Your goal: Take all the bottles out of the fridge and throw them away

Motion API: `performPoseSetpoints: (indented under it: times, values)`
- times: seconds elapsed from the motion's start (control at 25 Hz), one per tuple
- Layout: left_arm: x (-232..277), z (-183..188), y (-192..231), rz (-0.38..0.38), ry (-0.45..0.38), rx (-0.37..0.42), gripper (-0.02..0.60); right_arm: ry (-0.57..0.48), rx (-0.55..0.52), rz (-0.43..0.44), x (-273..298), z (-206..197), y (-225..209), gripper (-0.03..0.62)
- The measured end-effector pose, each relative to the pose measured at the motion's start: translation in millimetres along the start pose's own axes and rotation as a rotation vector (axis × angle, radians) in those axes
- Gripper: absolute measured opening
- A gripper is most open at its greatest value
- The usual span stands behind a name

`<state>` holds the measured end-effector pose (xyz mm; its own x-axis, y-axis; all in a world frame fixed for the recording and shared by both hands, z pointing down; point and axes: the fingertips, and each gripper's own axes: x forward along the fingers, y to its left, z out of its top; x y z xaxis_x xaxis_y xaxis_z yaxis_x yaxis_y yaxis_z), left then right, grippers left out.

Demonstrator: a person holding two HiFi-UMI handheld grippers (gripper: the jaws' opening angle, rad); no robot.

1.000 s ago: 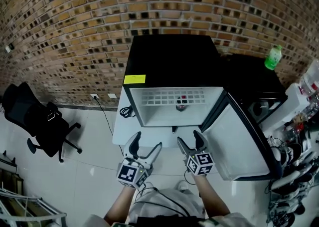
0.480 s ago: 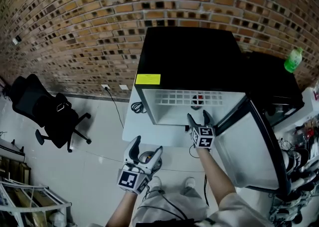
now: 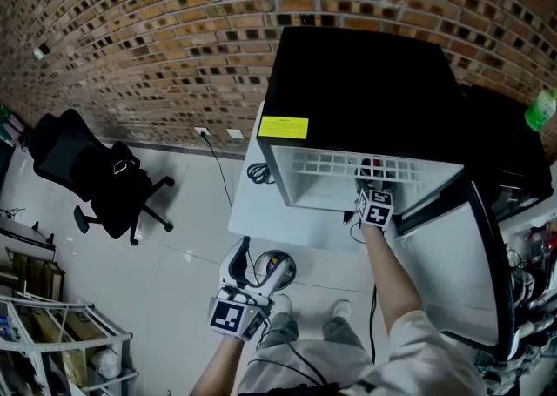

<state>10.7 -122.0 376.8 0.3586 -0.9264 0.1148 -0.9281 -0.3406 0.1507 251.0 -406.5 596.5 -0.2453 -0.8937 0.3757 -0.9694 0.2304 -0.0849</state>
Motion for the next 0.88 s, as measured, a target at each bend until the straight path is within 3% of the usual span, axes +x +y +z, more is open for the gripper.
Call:
performPoseSetpoints:
  times: [0.2, 0.32, 0.44, 0.88]
  values:
    - [-4, -6, 1, 0.017, 0.000, 0.012, 0.365, 0.027, -0.038, 0.007, 20, -3, -3, 0.365]
    - [-7, -6, -5, 0.010, 0.001, 0.013, 0.365, 0.037, -0.041, 0.009, 22, -6, -2, 0.319]
    - [-7, -4, -8, 0.006, -0.011, 0.014, 0.365, 0.040, -0.056, 0.034, 17, -2, 6, 0.314]
    - [-16, 8, -22, -0.031, -0.046, 0.027, 0.365, 0.054, 0.012, 0.130, -57, -34, 45, 0.310]
